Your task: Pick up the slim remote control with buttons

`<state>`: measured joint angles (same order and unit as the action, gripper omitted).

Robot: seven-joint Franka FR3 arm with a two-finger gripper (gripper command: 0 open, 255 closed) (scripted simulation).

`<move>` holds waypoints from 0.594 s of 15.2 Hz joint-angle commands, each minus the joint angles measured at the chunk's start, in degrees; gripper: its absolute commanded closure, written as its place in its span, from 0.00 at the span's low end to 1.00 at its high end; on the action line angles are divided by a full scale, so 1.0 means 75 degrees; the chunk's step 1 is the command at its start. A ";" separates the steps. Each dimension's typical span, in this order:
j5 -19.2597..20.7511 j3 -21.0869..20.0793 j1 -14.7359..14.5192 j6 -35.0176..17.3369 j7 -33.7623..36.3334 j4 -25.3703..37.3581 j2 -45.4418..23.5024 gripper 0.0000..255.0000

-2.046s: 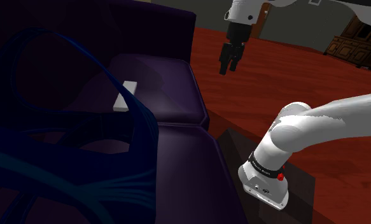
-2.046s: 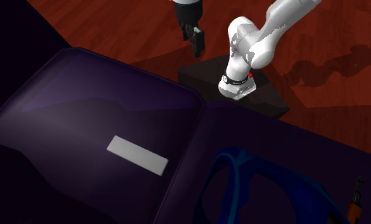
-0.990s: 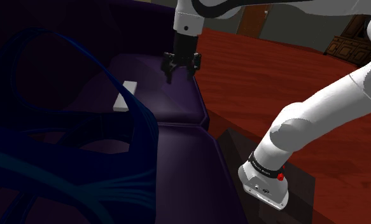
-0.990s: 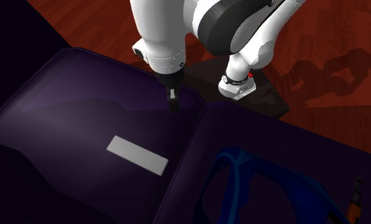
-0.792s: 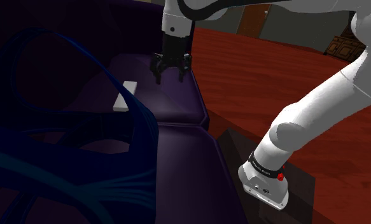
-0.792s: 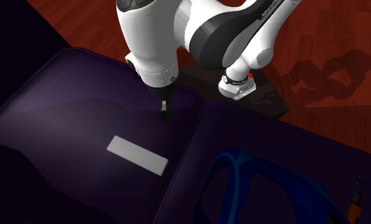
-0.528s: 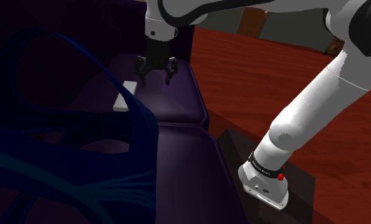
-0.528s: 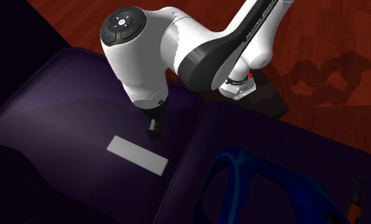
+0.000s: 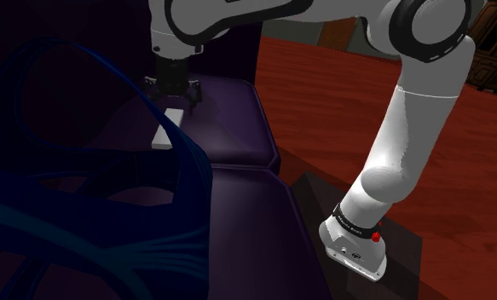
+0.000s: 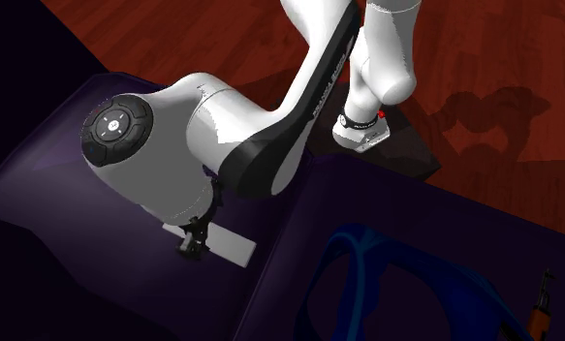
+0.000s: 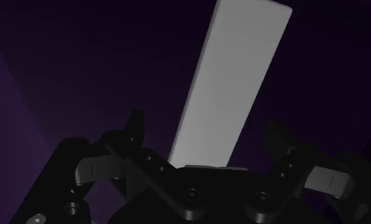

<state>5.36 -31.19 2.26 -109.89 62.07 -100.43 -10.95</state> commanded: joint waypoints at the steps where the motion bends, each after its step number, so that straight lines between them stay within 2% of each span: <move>1: 0.0285 0.0041 -0.0152 0.0058 0.0400 0.0470 -0.0471 0.00; 9: 0.0414 0.0098 -0.0174 -0.0652 0.0485 -0.0077 -0.0663 0.00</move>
<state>8.33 -30.49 1.00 -114.25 65.59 -100.66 -15.75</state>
